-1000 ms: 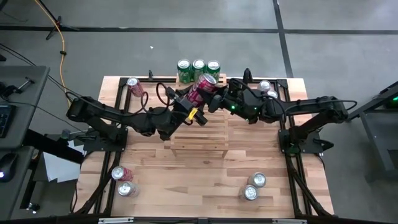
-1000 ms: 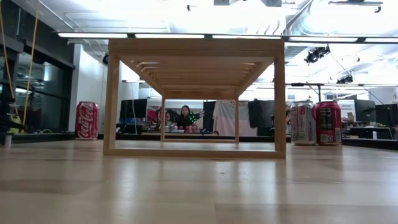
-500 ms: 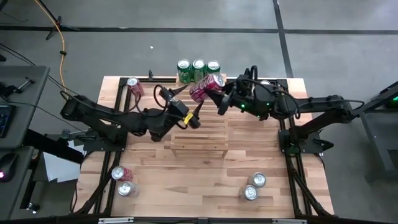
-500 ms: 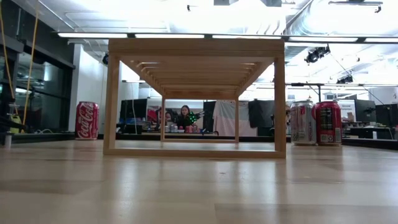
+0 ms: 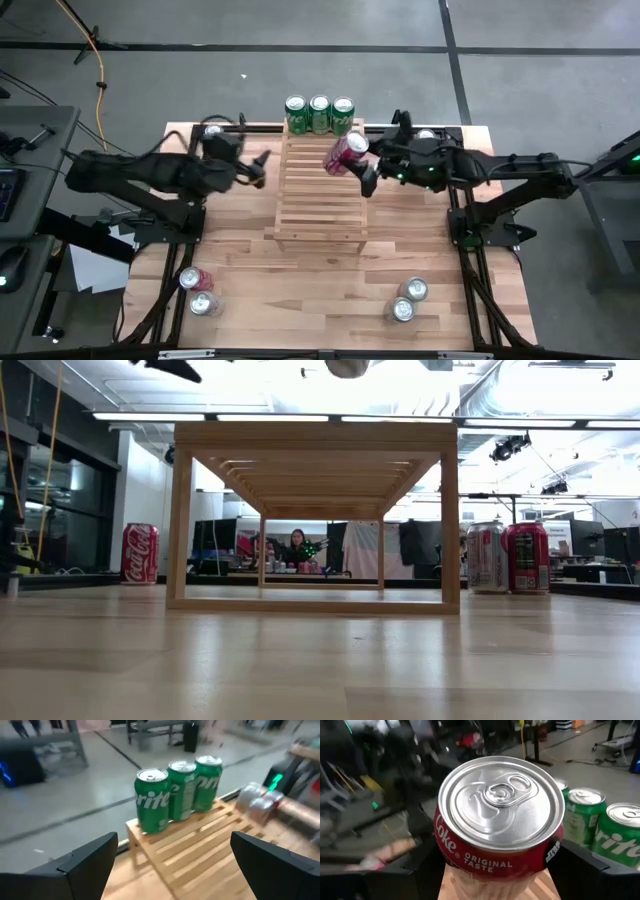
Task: Place canned beverage on shelf
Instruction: Put the bottom right red soda can on the shelf
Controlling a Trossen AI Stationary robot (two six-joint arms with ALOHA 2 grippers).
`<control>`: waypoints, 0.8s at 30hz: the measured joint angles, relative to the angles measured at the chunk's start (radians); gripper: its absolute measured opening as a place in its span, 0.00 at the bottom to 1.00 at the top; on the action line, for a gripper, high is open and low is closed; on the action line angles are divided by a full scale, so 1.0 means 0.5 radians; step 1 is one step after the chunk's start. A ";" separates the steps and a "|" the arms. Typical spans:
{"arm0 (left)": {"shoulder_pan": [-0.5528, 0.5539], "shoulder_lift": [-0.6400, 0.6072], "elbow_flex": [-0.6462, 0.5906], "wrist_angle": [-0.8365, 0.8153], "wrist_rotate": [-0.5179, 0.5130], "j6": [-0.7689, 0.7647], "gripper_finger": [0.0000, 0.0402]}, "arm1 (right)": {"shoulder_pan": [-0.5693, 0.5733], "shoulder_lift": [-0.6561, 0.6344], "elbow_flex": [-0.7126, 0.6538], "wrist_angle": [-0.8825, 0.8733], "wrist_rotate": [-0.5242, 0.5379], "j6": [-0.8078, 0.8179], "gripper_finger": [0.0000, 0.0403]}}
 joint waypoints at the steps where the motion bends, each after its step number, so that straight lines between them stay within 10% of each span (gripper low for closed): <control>1: -0.001 -0.074 -0.047 0.043 0.001 -0.039 0.95 | 0.000 0.034 0.000 0.002 0.004 -0.016 0.69; 8: 0.026 -0.549 -0.437 0.795 0.242 0.462 0.95 | -0.037 0.391 0.000 0.262 -0.063 -0.076 0.69; 16: 0.622 -0.908 -0.634 1.454 1.667 0.798 0.95 | -0.272 0.785 0.329 0.309 -0.052 -0.159 0.69; 24: 1.349 -0.677 -0.638 1.483 3.023 0.502 0.95 | -0.425 1.137 0.925 -0.219 -0.149 -0.181 0.69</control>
